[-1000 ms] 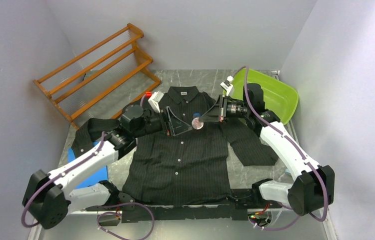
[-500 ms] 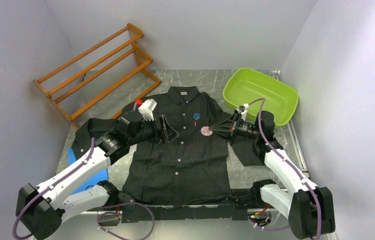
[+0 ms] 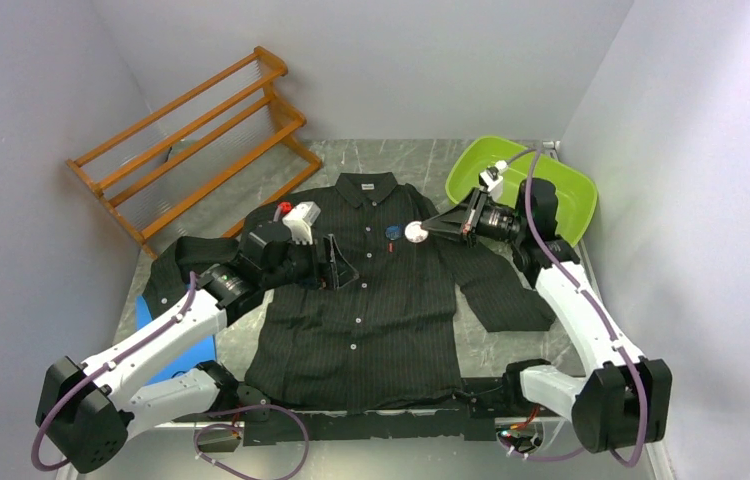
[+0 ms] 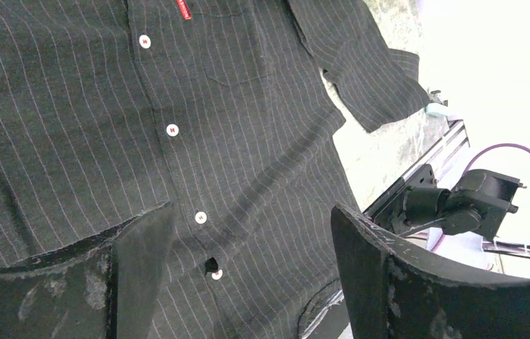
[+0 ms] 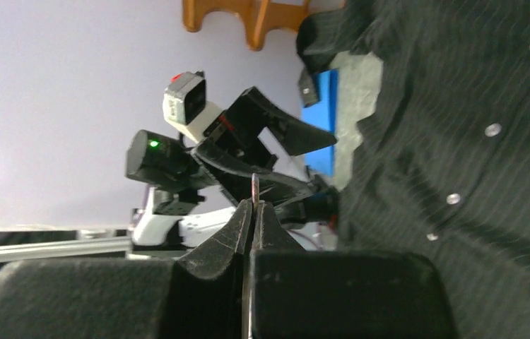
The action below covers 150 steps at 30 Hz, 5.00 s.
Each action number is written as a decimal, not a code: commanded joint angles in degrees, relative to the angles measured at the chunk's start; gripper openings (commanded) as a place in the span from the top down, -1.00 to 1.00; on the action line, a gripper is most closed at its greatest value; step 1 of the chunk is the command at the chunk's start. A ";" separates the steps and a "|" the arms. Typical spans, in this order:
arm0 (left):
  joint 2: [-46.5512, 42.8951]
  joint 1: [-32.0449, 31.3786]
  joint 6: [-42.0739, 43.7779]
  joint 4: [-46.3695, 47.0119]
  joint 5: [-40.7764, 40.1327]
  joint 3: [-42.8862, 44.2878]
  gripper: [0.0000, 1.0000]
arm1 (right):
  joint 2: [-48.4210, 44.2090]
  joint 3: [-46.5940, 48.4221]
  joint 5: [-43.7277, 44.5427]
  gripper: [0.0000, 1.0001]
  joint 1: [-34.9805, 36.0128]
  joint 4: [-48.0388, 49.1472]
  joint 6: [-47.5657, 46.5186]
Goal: Pin the brooch onto the clothing
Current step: Pin the brooch to the clothes.
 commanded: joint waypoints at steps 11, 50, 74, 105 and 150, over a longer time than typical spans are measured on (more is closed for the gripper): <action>1.01 0.16 1.73 -0.86 -3.09 -2.37 -0.68 | 15.88 4.87 12.80 1.00 4.70 -2.90 -16.22; 17.67 0.87 -2.66 15.19 -0.17 -10.74 -0.61 | 48.55 -5.62 31.16 1.00 14.73 44.90 -4.90; 18.33 0.86 -2.70 12.46 -6.04 -12.02 -0.61 | 34.62 -17.27 45.91 1.00 13.00 43.97 -16.41; 13.08 0.87 6.09 19.43 -1.60 -4.12 -0.57 | 12.54 0.42 91.78 1.00 38.79 11.43 -51.80; 34.57 -13.92 53.57 88.52 -7.84 -9.63 -0.28 | 12.43 12.67 101.78 1.00 43.71 -14.65 -17.30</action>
